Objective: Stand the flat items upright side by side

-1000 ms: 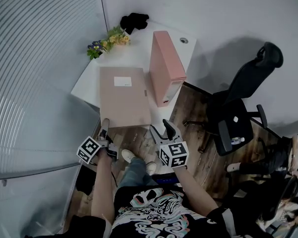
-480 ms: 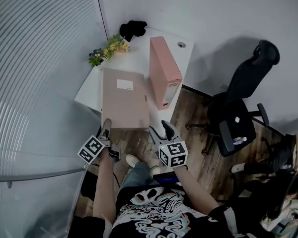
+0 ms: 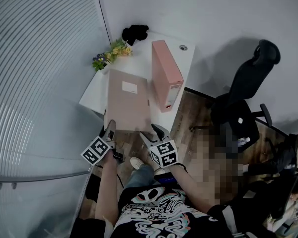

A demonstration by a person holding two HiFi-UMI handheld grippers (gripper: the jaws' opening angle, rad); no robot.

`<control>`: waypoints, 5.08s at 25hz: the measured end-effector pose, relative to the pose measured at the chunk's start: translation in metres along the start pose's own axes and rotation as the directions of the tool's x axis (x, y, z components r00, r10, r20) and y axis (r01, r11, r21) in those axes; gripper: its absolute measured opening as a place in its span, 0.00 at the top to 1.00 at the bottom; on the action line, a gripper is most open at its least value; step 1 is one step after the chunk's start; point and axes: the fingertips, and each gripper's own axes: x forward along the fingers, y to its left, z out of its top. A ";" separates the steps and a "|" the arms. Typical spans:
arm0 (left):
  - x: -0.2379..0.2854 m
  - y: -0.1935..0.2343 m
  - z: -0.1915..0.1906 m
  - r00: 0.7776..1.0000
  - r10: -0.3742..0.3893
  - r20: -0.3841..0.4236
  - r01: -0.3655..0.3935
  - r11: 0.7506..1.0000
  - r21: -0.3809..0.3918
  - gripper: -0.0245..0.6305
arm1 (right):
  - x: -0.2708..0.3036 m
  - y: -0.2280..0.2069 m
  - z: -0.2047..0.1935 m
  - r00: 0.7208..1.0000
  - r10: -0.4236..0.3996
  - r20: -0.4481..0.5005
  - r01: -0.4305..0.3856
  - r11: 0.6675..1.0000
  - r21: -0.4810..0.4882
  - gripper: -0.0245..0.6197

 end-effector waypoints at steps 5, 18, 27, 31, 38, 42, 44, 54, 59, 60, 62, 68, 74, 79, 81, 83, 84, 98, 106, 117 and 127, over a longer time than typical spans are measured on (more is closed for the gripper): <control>-0.004 -0.007 0.002 1.000 0.004 0.001 -0.004 0.999 0.043 0.51 | 0.019 0.018 -0.006 0.995 0.061 -0.085 -0.066 0.997 -0.050 0.60; -0.011 -0.033 0.004 1.000 -0.011 0.006 0.010 0.987 0.161 0.52 | 0.039 0.030 -0.015 0.971 0.066 -0.230 -0.133 0.947 -0.291 0.65; -0.014 -0.050 0.007 0.999 -0.040 0.006 0.038 0.980 0.196 0.53 | 0.042 0.033 -0.013 0.967 0.080 -0.244 -0.157 0.935 -0.318 0.68; -0.016 -0.057 0.006 0.999 -0.053 0.004 0.051 0.977 0.207 0.53 | 0.041 0.031 -0.013 0.968 0.071 -0.241 -0.146 0.939 -0.311 0.68; -0.016 -0.071 0.005 0.998 -0.063 -0.004 0.062 0.966 0.253 0.53 | 0.040 0.029 -0.012 0.968 0.054 -0.243 -0.130 0.943 -0.306 0.69; -0.016 -0.082 0.000 0.997 -0.073 -0.013 0.074 0.952 0.296 0.53 | 0.038 0.024 -0.012 0.971 0.041 -0.236 -0.110 0.951 -0.288 0.69; -0.017 -0.086 -0.001 0.997 -0.078 -0.017 0.080 0.949 0.304 0.53 | 0.037 0.023 -0.012 0.972 0.030 -0.235 -0.098 0.954 -0.283 0.69; -0.014 -0.116 -0.011 0.986 -0.153 -0.060 0.164 0.935 0.314 0.55 | 0.031 0.005 -0.011 0.973 -0.031 -0.229 -0.029 0.967 -0.254 0.70; -0.010 -0.132 -0.019 0.981 -0.178 -0.080 0.195 0.921 0.337 0.56 | 0.027 -0.005 -0.010 0.972 -0.052 -0.229 -0.008 0.967 -0.256 0.70; -0.009 -0.134 -0.020 0.980 -0.181 -0.084 0.199 0.919 0.342 0.56 | 0.026 -0.006 -0.009 0.972 -0.054 -0.228 -0.007 0.966 -0.257 0.70; -0.007 -0.140 -0.022 0.977 -0.190 -0.094 0.212 0.913 0.349 0.56 | 0.024 -0.010 -0.010 0.972 -0.056 -0.230 -0.003 0.969 -0.249 0.70; -0.004 -0.152 -0.031 0.964 -0.234 -0.123 0.263 0.899 0.350 0.70 | 0.020 -0.023 -0.013 0.972 -0.068 -0.224 0.016 0.974 -0.228 0.72; 0.001 -0.156 -0.033 0.963 -0.239 -0.127 0.268 0.906 0.328 0.67 | 0.018 -0.028 -0.012 0.974 -0.069 -0.215 0.021 0.976 -0.219 0.72; 0.000 -0.155 -0.032 0.965 -0.234 -0.117 0.260 0.911 0.320 0.67 | 0.002 -0.034 0.003 0.988 -0.049 -0.148 0.037 0.996 -0.079 0.72; -0.001 -0.154 -0.030 0.965 -0.236 -0.113 0.260 0.910 0.322 0.67 | -0.011 -0.037 0.016 0.995 -0.040 -0.093 0.041 0.999 0.018 0.72; -0.001 -0.152 -0.027 0.965 -0.237 -0.109 0.260 0.909 0.325 0.67 | -0.023 -0.038 0.030 0.998 -0.040 -0.044 0.042 0.997 0.062 0.72; -0.001 -0.151 -0.026 0.966 -0.236 -0.106 0.258 0.910 0.325 0.67 | -0.029 -0.039 0.036 0.999 -0.044 -0.026 0.046 0.997 0.057 0.72; 0.006 -0.129 0.027 0.977 -0.212 0.005 0.198 0.922 0.334 0.72 | -0.056 -0.028 0.112 0.993 -0.045 0.109 0.041 0.998 0.047 0.71; 0.036 -0.129 0.035 0.941 -0.328 -0.080 0.337 0.905 0.259 0.75 | -0.028 -0.028 0.164 0.992 -0.065 0.111 0.064 0.998 0.015 0.69; 0.116 -0.133 0.056 0.800 -0.513 -0.311 0.562 0.822 0.091 0.66 | 0.062 -0.052 0.202 0.982 -0.186 -0.018 0.186 0.982 -0.003 0.64; 0.179 -0.097 0.057 0.731 -0.557 -0.394 0.580 0.811 -0.069 0.65 | 0.137 -0.082 0.220 0.953 -0.253 -0.168 0.256 0.967 -0.008 0.56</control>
